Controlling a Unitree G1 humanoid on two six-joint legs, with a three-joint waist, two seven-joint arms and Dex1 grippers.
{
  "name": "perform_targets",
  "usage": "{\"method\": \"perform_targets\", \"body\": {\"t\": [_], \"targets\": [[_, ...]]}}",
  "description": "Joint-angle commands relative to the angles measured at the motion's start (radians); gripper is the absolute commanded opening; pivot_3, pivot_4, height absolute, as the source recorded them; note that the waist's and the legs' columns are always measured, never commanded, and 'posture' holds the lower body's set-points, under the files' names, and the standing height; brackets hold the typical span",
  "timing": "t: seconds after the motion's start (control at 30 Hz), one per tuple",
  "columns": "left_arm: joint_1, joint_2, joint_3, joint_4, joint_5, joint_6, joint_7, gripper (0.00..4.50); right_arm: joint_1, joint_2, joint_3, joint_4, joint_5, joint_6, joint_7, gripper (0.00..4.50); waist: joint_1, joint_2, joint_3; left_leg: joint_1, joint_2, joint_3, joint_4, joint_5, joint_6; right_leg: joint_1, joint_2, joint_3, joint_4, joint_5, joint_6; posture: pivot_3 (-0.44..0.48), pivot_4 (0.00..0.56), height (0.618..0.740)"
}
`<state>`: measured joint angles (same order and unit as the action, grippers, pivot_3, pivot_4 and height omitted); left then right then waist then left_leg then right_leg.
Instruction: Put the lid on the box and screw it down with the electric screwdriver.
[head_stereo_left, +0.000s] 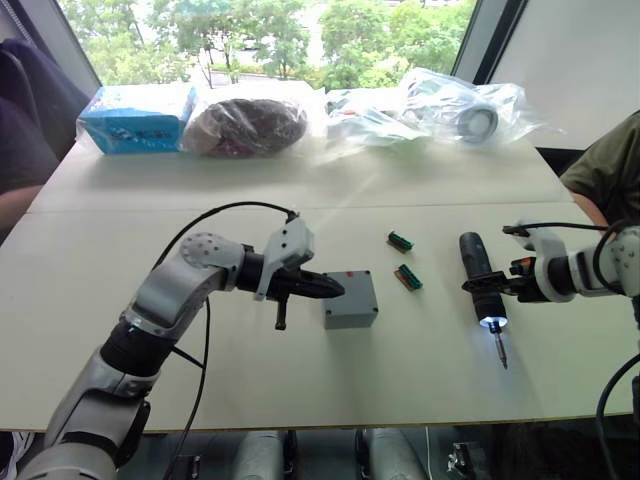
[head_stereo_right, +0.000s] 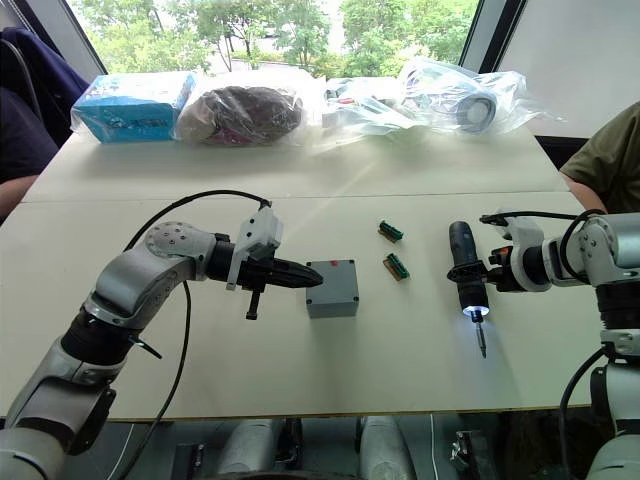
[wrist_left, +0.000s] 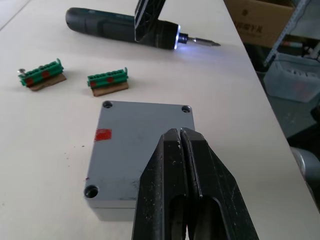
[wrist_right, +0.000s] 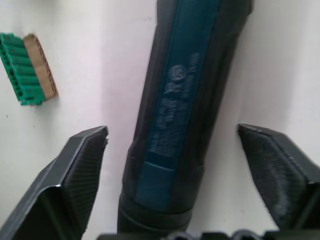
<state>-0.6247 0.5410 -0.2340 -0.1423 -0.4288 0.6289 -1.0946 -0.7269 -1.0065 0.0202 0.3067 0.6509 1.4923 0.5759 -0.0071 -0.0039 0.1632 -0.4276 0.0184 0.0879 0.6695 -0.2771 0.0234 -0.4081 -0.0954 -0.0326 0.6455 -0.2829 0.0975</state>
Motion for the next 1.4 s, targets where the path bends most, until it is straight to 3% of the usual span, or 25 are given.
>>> {"method": "perform_targets", "body": {"t": [0.03,0.13,0.3,0.43,0.7,0.93,1.3,1.4], "targets": [[-0.047,0.011,0.12,0.03,-0.055,0.037,0.04,0.0,-0.122,-0.043,-0.132,-0.035,0.029,-0.02,0.062,4.45,-0.004,0.001,0.001,0.0,0.0,0.0,0.0,0.0,0.0,0.0,0.0,0.0,0.0,0.0,0.0,0.0,0.15,0.74],[-0.045,0.004,0.16,0.063,-0.092,0.075,0.047,0.0,-0.083,-0.025,-0.192,-0.2,0.061,-0.12,0.119,4.45,-0.003,0.001,0.001,0.0,0.001,-0.001,-0.001,0.0,0.0,-0.001,0.001,0.0,0.0,0.0,0.0,0.0,0.15,0.74],[-0.002,-0.01,0.146,0.104,-0.076,0.085,0.067,0.0,0.114,0.048,-0.213,-0.544,0.088,-0.292,0.167,4.45,-0.002,-0.001,0.001,0.0,0.003,-0.001,-0.001,0.001,-0.002,0.001,0.003,0.0,0.0,-0.001,0.002,0.0,0.15,0.74],[0.073,0.059,0.025,0.106,0.051,0.012,0.039,0.0,0.333,0.018,-0.075,-0.852,0.044,-0.438,0.25,4.45,0.0,-0.001,0.001,0.0,0.001,-0.001,0.0,0.003,-0.004,0.001,0.002,0.0,0.0,-0.001,0.002,0.0,0.15,0.74],[0.086,0.038,-0.003,0.114,0.066,0.009,0.031,0.0,0.453,0.044,0.047,-0.866,-0.054,-0.558,0.248,4.45,0.011,-0.002,0.001,0.0,0.002,-0.003,0.008,-0.001,0.001,0.004,0.001,-0.001,0.002,0.0,0.003,0.0,0.15,0.74],[0.069,-0.009,-0.044,0.133,0.091,-0.023,0.016,0.0,0.44,0.105,0.1,-0.836,-0.073,-0.558,0.24,4.45,0.02,-0.002,0.001,0.0,0.002,-0.003,0.011,-0.001,0.001,0.005,0.001,-0.001,0.003,0.0,0.003,0.0,0.15,0.74],[-0.057,-0.124,-0.052,0.346,0.184,-0.163,0.057,0.0,0.388,0.249,0.117,-0.872,-0.002,-0.427,0.175,4.45,0.019,-0.002,0.001,0.0,0.001,-0.003,0.013,-0.002,0.003,0.005,0.001,-0.002,0.003,0.0,0.003,0.0,0.15,0.74],[-0.068,-0.124,-0.046,0.379,0.207,-0.192,0.056,0.0,0.384,0.229,0.115,-0.883,-0.011,-0.416,0.186,4.45,0.019,-0.002,0.001,0.0,0.001,-0.003,0.013,-0.002,0.003,0.005,0.001,-0.002,0.004,0.0,0.003,0.0,0.15,0.74]]}}
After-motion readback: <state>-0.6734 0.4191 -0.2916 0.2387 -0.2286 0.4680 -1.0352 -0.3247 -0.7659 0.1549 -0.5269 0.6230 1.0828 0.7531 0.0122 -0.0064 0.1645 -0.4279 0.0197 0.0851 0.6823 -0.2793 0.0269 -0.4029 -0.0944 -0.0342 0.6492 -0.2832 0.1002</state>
